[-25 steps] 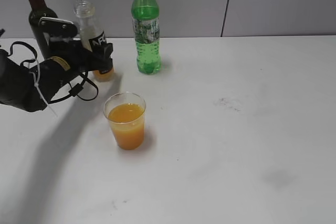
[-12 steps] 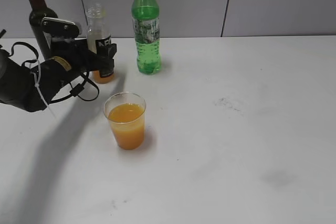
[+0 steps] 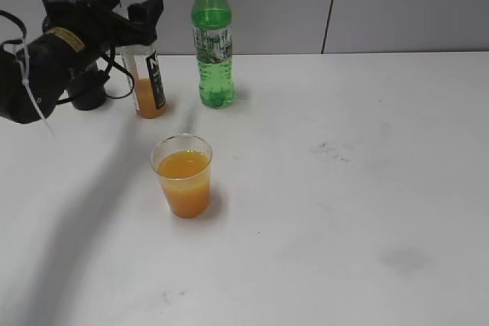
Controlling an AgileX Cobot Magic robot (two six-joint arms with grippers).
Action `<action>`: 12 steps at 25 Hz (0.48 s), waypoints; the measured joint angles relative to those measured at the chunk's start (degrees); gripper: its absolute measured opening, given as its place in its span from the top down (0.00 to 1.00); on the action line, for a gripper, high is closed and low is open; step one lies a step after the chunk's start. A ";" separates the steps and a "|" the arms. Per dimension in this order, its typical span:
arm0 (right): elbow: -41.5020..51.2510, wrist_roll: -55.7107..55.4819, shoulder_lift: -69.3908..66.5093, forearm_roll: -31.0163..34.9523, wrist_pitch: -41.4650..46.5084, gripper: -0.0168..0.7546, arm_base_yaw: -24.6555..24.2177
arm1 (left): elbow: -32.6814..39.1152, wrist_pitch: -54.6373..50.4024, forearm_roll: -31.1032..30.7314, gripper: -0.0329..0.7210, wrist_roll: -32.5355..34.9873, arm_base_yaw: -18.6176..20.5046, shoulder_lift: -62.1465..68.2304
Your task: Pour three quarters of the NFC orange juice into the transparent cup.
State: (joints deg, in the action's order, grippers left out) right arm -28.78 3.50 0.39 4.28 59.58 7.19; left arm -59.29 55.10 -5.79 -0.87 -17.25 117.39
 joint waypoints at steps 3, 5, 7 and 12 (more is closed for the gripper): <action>0.00 0.00 0.00 0.00 0.00 0.22 0.00 | 0.00 -1.35 -0.27 0.08 0.00 0.00 -4.78; 0.00 0.00 0.00 0.00 0.00 0.22 0.00 | 0.00 -5.09 -0.85 0.09 0.47 0.00 -8.56; 0.00 0.00 0.00 0.00 0.00 0.22 0.00 | -0.45 -12.59 -1.79 0.10 0.87 0.00 -13.66; 0.00 0.00 0.00 0.00 0.00 0.22 0.00 | -1.57 -36.33 -2.44 0.12 1.48 0.00 -28.51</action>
State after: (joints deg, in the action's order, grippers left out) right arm -28.78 3.50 0.39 4.28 59.58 7.19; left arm -60.86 18.77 -8.23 0.61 -17.25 88.88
